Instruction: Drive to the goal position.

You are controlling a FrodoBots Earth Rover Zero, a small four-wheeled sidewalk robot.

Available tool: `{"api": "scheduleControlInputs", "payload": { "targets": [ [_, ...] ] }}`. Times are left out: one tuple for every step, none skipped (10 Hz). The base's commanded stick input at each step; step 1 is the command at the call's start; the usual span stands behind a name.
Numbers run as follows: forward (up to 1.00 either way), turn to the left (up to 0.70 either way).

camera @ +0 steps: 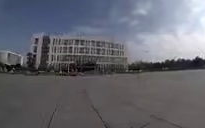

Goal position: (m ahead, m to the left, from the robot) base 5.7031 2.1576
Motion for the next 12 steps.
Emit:
{"api": "scheduleControlInputs", "payload": {
  "targets": [
    [0.85,0.34],
    [0.85,0.34],
    [0.85,0.34],
    [0.85,0.34],
    [0.85,0.34],
    [0.85,0.34],
    [0.85,0.34],
    [0.85,0.34],
    [0.85,0.34],
    [0.85,0.34],
    [0.85,0.34],
    [0.85,0.34]
  ]
}}
